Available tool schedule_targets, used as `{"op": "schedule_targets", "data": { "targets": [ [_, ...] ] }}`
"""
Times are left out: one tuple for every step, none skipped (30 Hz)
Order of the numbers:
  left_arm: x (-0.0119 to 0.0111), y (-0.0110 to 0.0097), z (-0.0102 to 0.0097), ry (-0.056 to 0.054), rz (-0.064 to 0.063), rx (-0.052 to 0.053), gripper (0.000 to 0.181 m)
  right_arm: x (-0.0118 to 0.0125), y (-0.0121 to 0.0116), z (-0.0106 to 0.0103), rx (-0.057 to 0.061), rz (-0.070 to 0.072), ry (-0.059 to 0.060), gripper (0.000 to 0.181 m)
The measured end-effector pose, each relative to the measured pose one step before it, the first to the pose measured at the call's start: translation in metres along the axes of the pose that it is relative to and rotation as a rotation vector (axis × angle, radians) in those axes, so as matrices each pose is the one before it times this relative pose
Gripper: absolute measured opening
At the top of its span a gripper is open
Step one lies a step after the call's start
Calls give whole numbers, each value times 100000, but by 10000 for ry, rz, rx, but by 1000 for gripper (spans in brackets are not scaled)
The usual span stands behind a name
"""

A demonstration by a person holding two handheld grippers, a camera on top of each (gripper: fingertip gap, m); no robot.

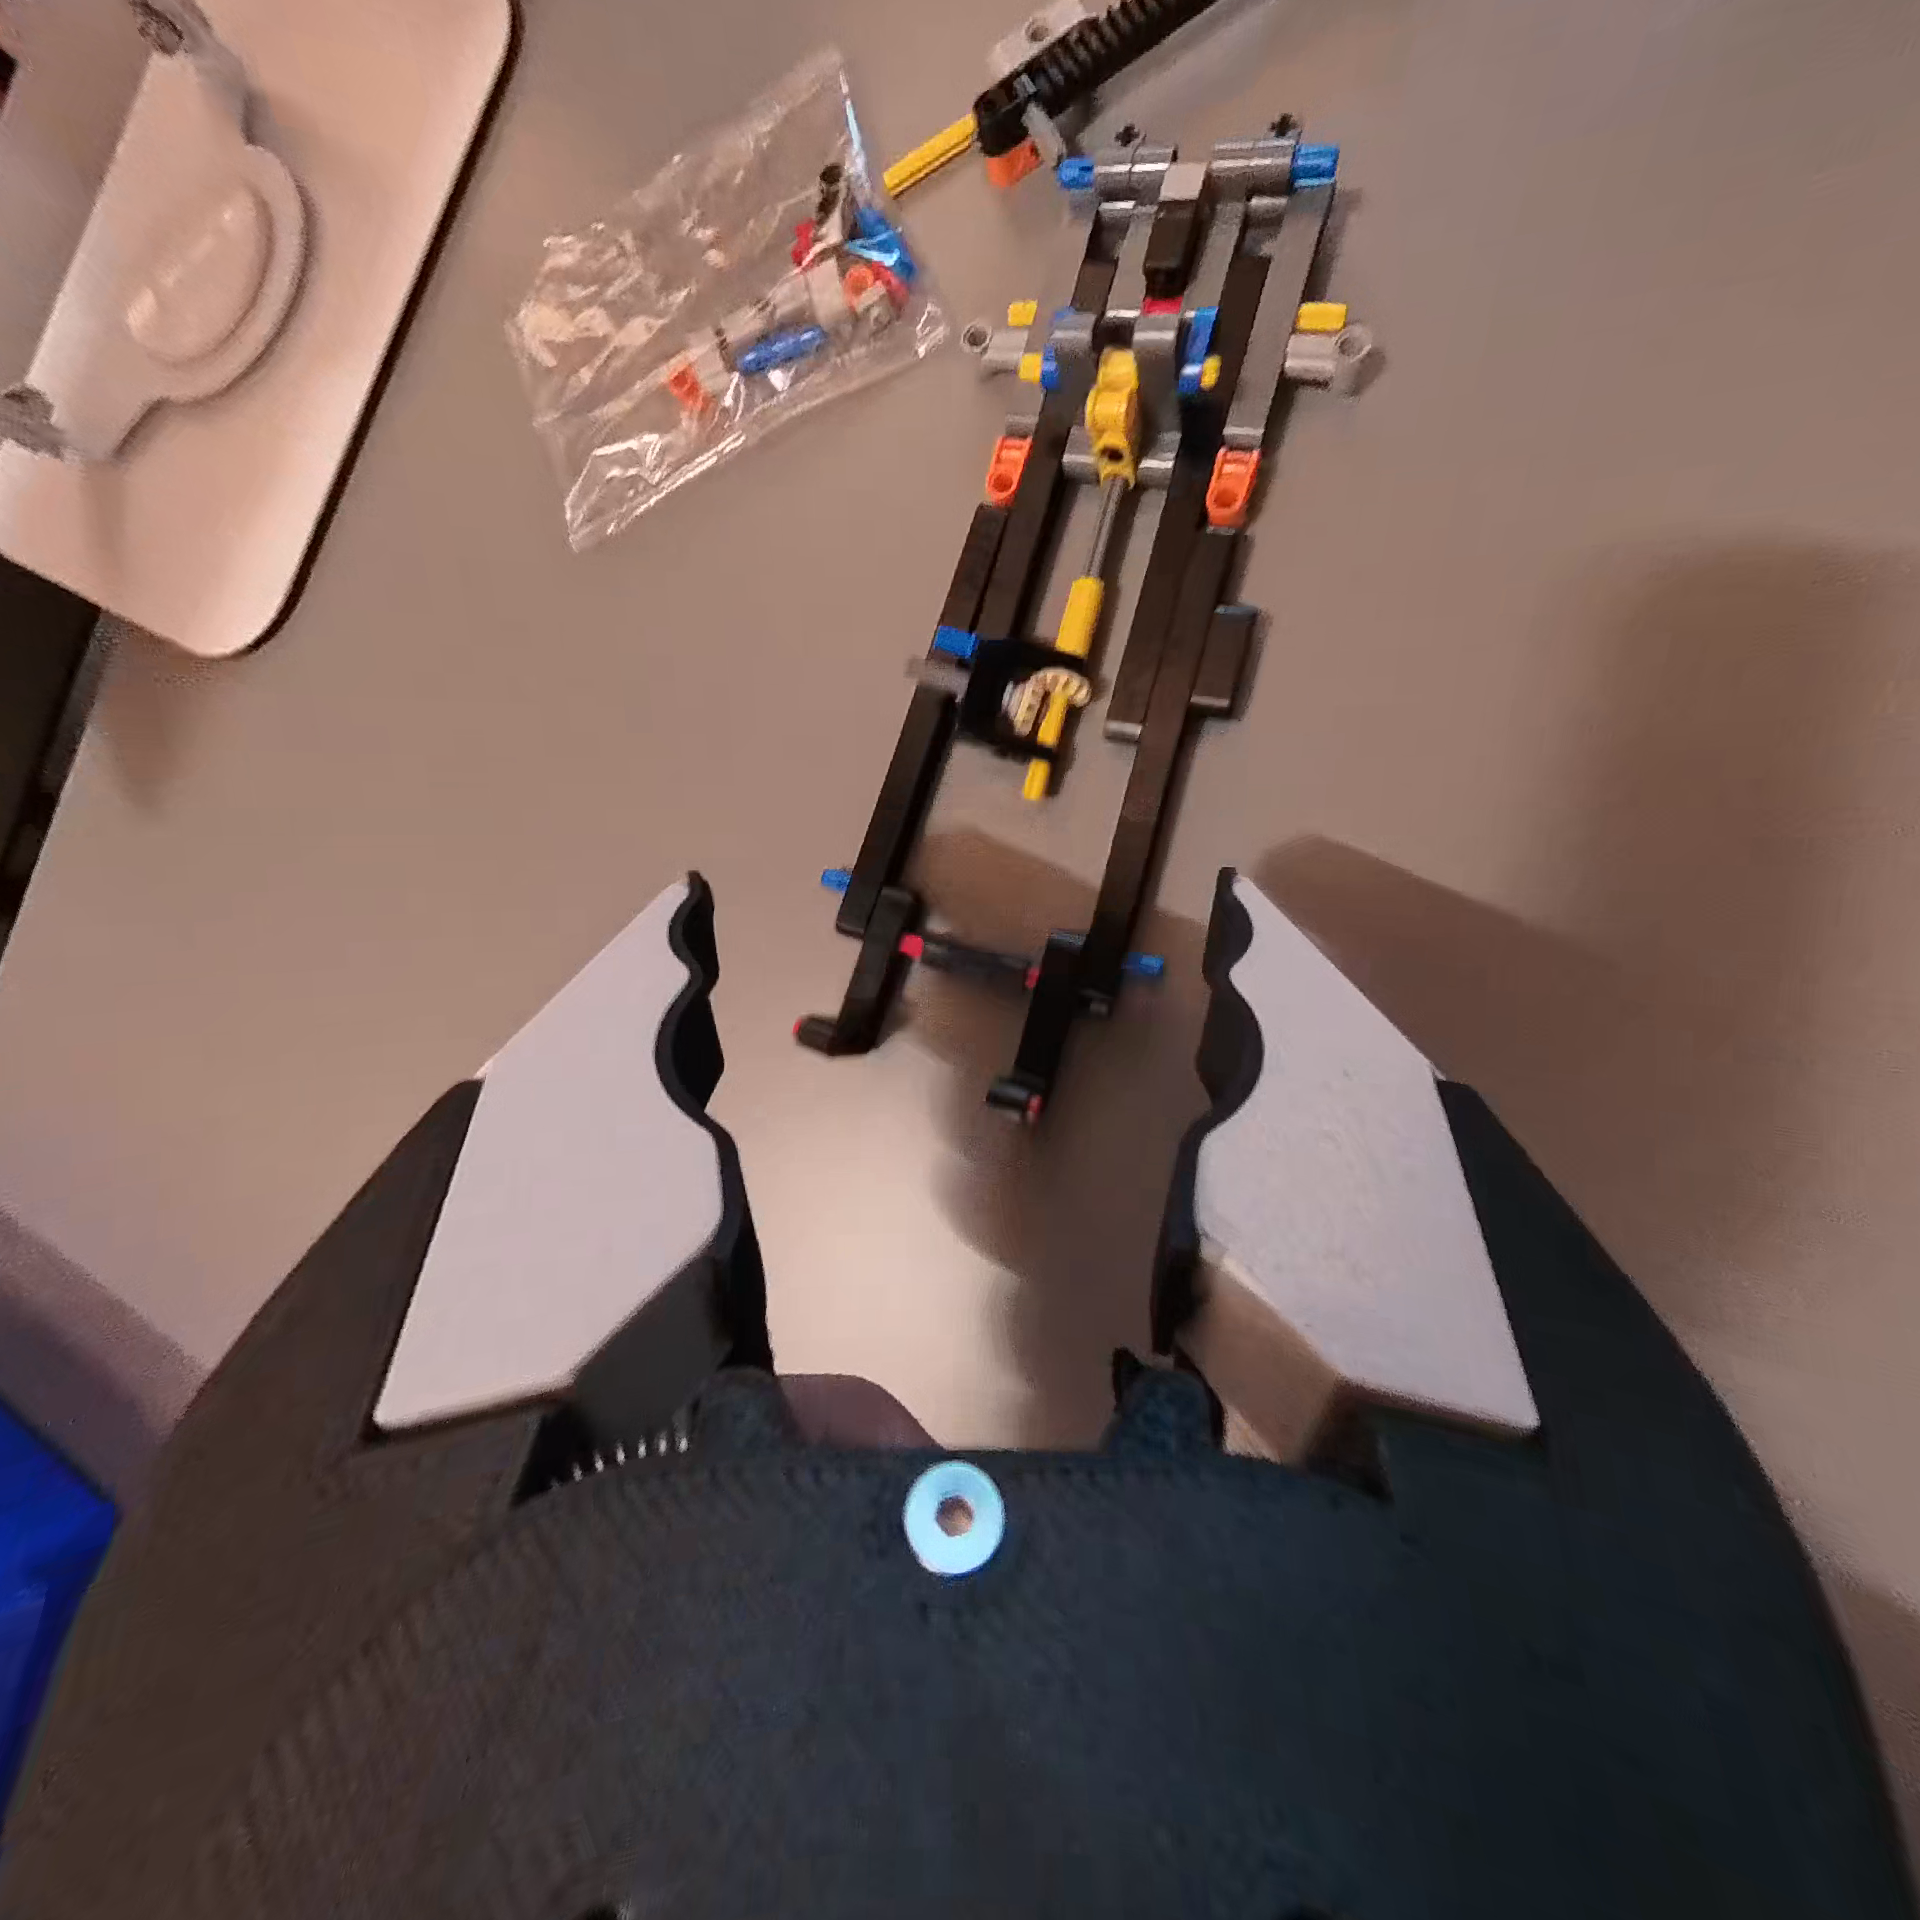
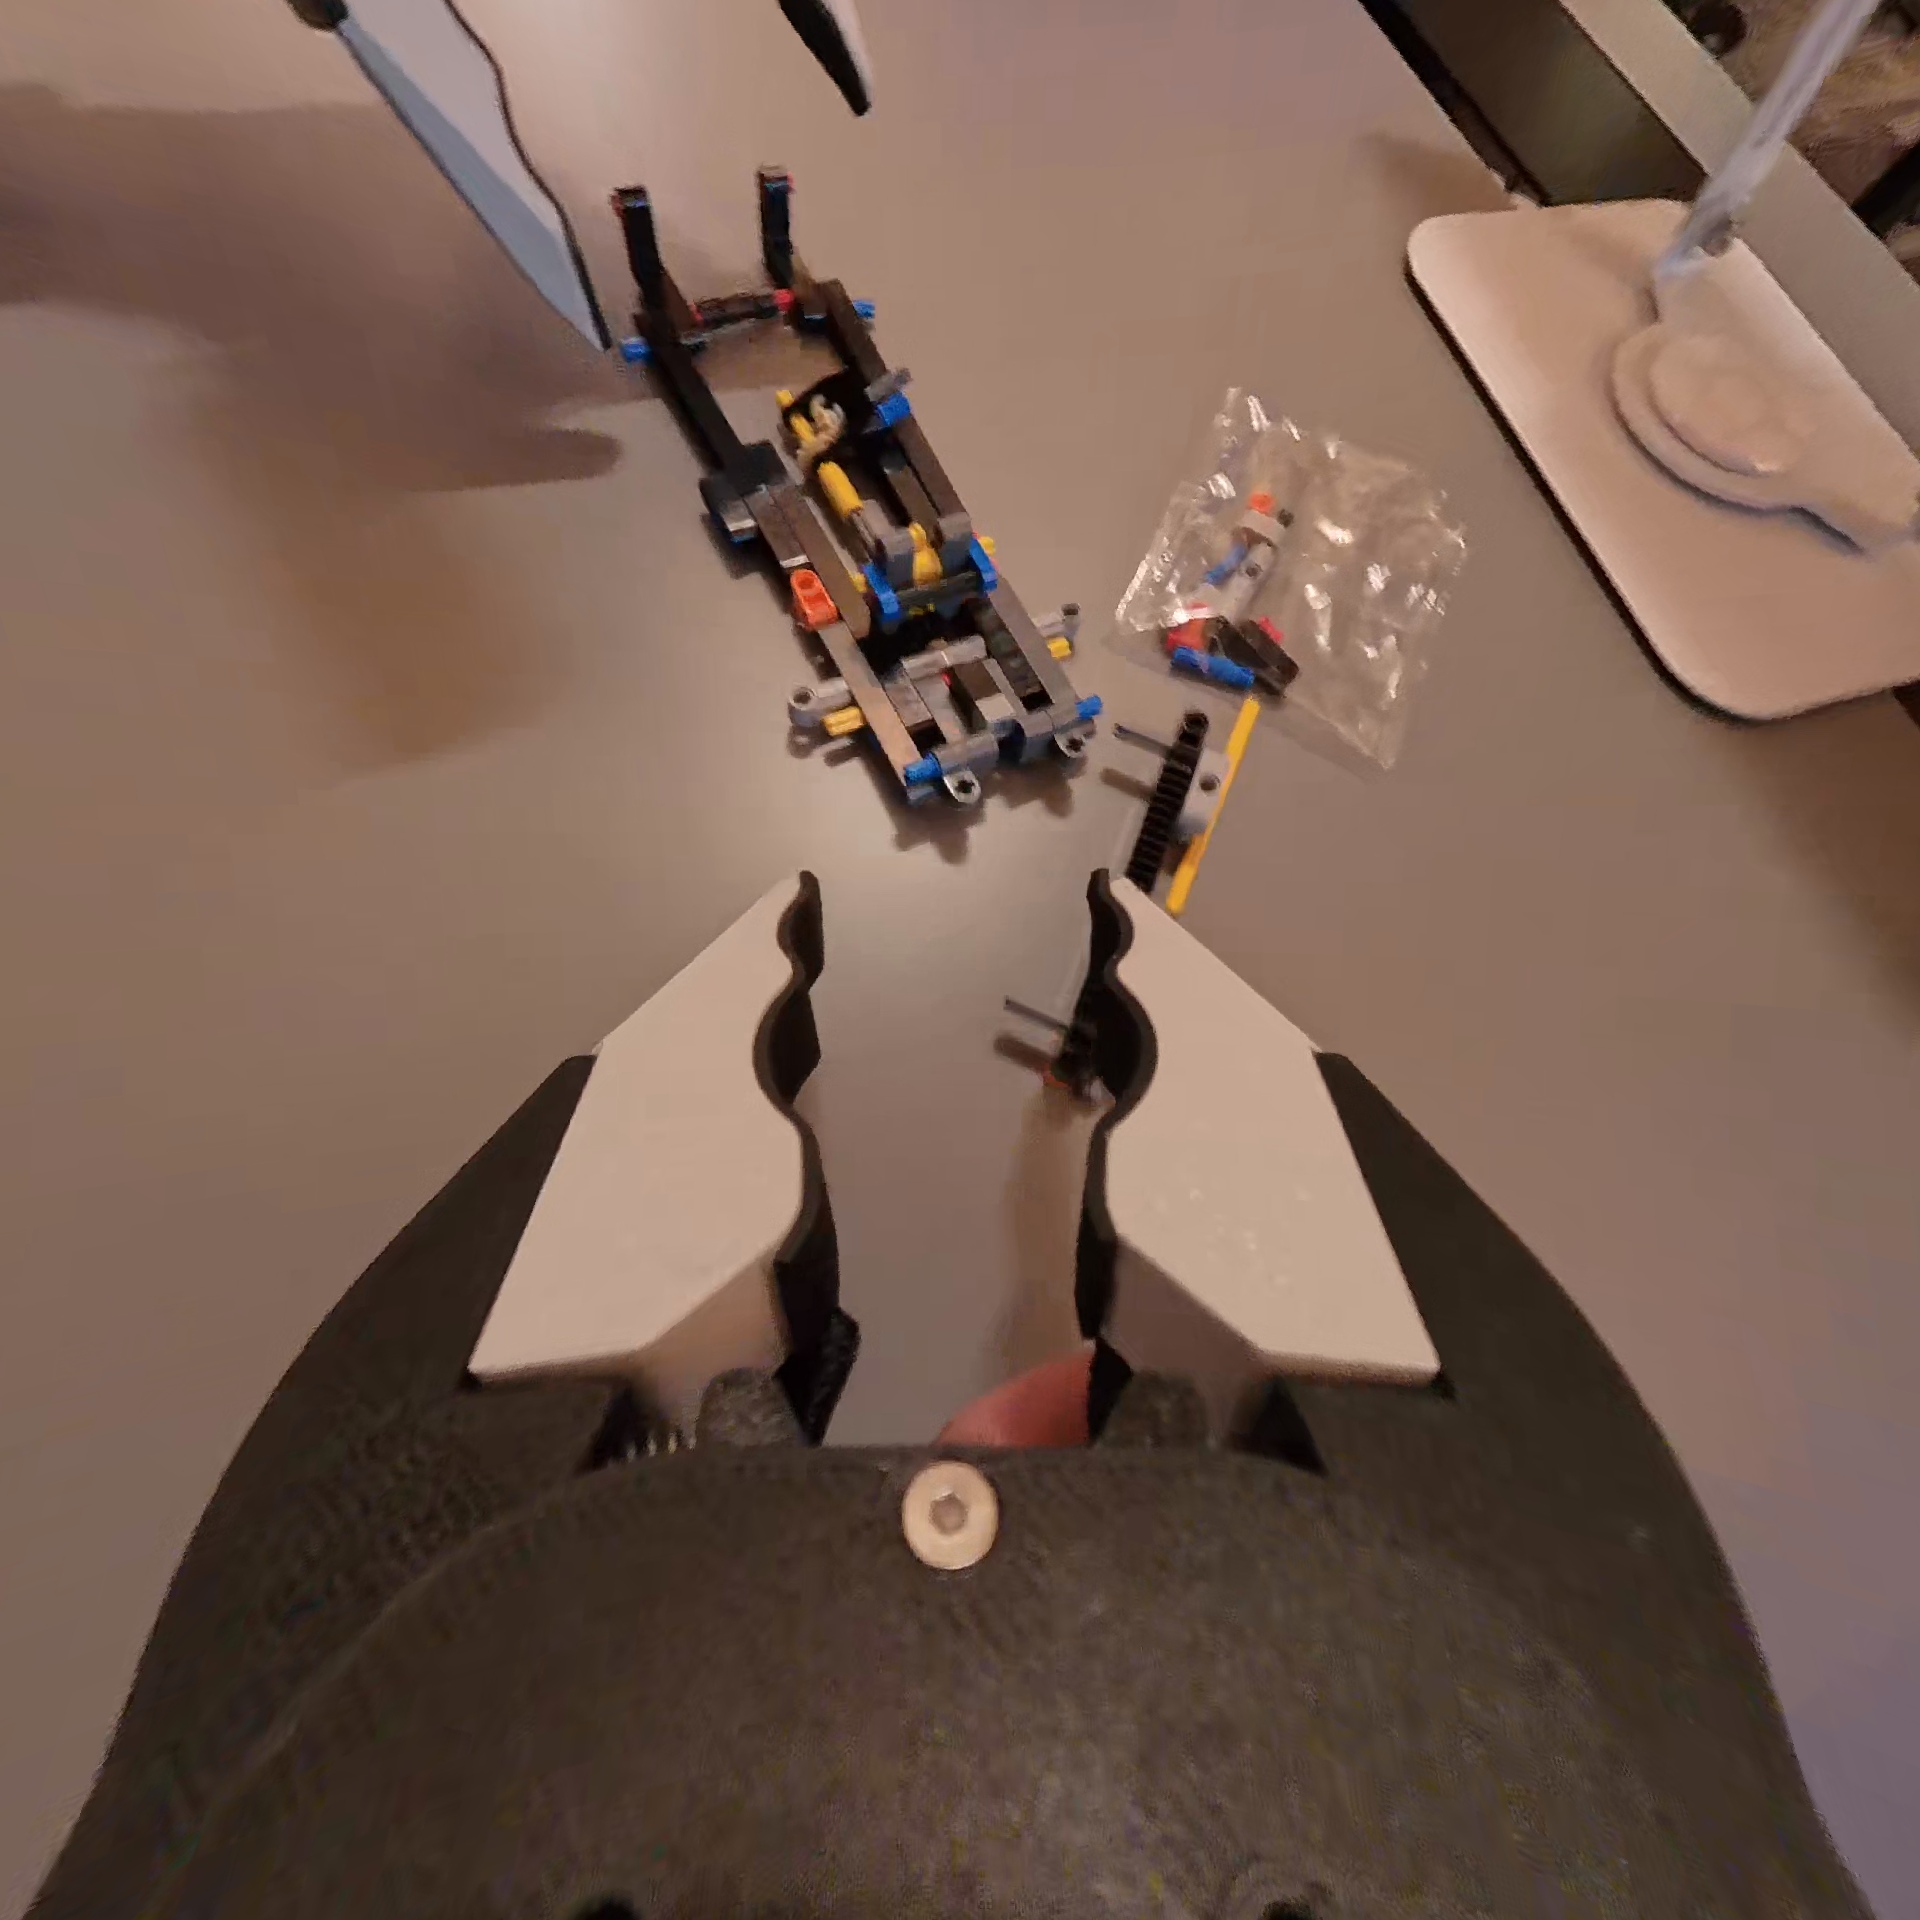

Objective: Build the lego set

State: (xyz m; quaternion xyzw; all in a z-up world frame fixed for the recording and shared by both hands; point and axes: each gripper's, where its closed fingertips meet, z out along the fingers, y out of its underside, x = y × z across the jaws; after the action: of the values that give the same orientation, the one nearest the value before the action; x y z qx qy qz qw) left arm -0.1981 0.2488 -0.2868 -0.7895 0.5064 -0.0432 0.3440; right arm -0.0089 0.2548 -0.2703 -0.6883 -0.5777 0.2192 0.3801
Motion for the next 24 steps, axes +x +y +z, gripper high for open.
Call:
{"op": "schedule_targets", "data": {
  "targets": [
    [-144, 518, -330, 36, -110, -28, 92, -244, -567, 285, 45, -245, -163, 51],
    [-203, 549, -260, -8, -106, -44, 92, -215, -589, 355, 13, -246, -174, 52],
    [-231, 486, -168, -51, -50, -20, 92, -134, -617, 425, 0, -256, -152, 53],
    [-39, 459, -51, 69, -51, -56, 92, -132, -686, 475, 34, -255, -169, 55],
    [6, 376, 34, 82, -19, -54, 92, -118, -687, 553, 16, -246, -190, 56],
    [-69, 272, 95, 35, 20, -22, 92, -108, -629, 614, -41, -230, -211, 58],
    [35, 216, 162, 108, -6, -6, 92, -26, -657, 652, -50, -223, -174, 60],
    [61, 221, 194, 120, -20, -43, 92, -126, -694, 681, -49, -223, -251, 62],
    [-18, 215, 199, 58, 18, -40, 90, -72, -727, 718, -47, -187, -240, 64],
    [31, 169, 191, 80, 20, -9, 88, 54, -793, 713, 24, -162, -174, 65],
    [181, 75, 190, 177, -2, 44, 86, 28, -697, 775, -22, -92, -224, 65],
    [101, -141, 104, 142, -55, 174, 84, 62, -547, 848, -58, -46, -249, 67],
    [43, -9, 94, 113, -22, 92, 81, 137, -350, 899, -130, -51, -213, 69],
    [53, 18, 36, 112, -17, 72, 79, 100, -214, 887, -198, -107, -205, 71],
    [34, -2, 29, 83, 7, 72, 77, 124, -200, 851, -185, -105, -176, 71],
    [-7, -6, 34, 57, -16, 76, 75, 95, -254, 843, -148, -100, -178, 72],
    [20, 16, 17, 81, -27, 76, 73, -50, -323, 795, -85, -123, -214, 73],
    [29, 8, 26, 80, -34, 93, 70, -48, -301, 743, -93, -85, -170, 73],
    [34, -2, 31, 72, -45, 89, 68, -37, -215, 695, -126, -70, -150, 73],
    [11, 7, 10, 37, -32, 74, 66, -59, -205, 624, -95, -65, -143, 73],
    [2, 0, 2, 11, -4, 83, 66, -48, -68, 566, -128, -30, -127, 73],
    [15, -11, -8, 3, -8, 85, 66, 58, 161, 517, -238, -26, -57, 74],
    [21, -5, 4, -2, -5, 70, 66, 74, 109, 402, -152, -58, -30, 74],
    [15, -9, -4, -8, -3, 62, 66, -162, -31, 309, -13, -23, -157, 74]
  ]
}}
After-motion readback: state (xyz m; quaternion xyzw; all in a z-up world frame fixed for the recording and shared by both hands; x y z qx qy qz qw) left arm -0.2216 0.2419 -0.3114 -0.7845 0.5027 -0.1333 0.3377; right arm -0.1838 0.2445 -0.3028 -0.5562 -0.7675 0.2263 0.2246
